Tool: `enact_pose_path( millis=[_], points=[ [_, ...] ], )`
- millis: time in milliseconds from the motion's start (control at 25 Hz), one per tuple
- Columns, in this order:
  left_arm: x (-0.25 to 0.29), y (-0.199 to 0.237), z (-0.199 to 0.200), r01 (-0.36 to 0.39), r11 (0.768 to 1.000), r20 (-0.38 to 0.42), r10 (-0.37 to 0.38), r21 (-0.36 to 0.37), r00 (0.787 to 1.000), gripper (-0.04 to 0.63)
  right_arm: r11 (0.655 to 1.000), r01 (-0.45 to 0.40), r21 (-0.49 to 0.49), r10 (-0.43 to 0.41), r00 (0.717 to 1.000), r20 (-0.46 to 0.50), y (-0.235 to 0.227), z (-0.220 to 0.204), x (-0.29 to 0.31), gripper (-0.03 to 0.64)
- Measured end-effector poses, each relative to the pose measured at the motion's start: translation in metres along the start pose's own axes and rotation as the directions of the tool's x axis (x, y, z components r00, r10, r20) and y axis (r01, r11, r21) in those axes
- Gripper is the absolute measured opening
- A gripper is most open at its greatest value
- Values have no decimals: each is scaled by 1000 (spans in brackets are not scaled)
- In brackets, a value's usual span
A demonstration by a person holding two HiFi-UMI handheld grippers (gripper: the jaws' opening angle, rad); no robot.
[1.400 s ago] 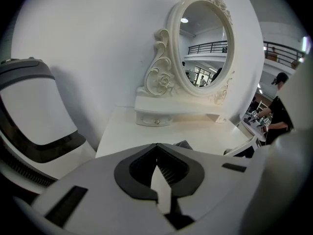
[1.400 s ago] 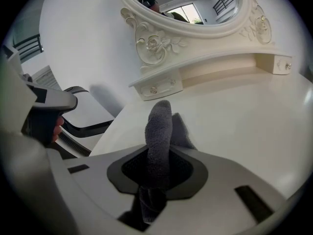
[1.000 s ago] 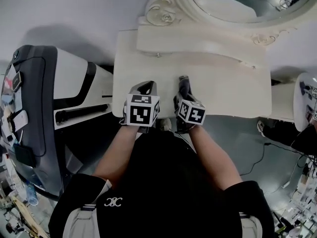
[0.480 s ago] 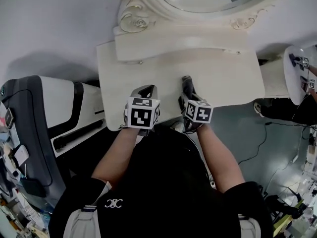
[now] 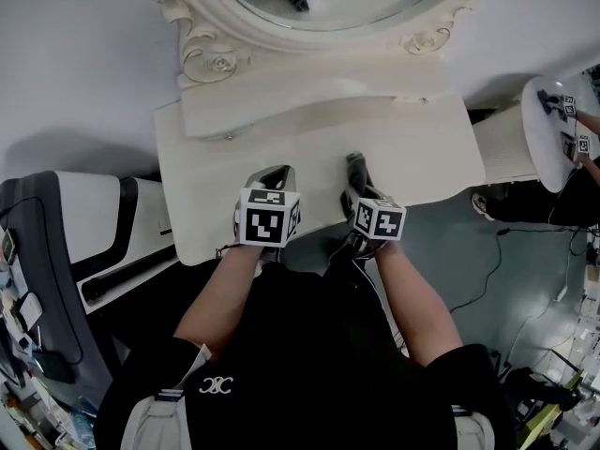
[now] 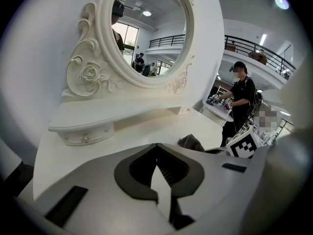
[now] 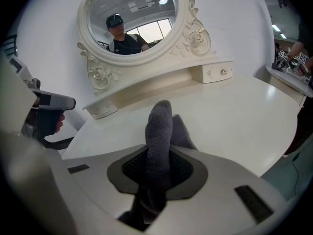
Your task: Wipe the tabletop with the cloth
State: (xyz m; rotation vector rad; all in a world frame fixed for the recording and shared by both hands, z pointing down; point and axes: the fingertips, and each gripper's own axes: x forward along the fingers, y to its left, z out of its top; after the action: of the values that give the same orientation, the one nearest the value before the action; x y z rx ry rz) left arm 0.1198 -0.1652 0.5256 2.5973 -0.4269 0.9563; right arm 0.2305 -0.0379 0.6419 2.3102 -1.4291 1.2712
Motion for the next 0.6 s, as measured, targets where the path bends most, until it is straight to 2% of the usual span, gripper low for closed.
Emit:
enact_pose_path(
  millis=[160,440,600],
  points=[
    [22,-29,11,2,1000,4,-2,5,1000,6,1000,18,22,-18,1000,8,-44,6,-11,83],
    [54,-85,21,24,997,-30,-22,70,999,6,998,45,43,-46,999,26,-127,21,-30,83],
    [69,-117,29,17,997,-20,-15,76,1000,6,994,80,73,-83,996,41,-179,30,-42,83]
  ],
)
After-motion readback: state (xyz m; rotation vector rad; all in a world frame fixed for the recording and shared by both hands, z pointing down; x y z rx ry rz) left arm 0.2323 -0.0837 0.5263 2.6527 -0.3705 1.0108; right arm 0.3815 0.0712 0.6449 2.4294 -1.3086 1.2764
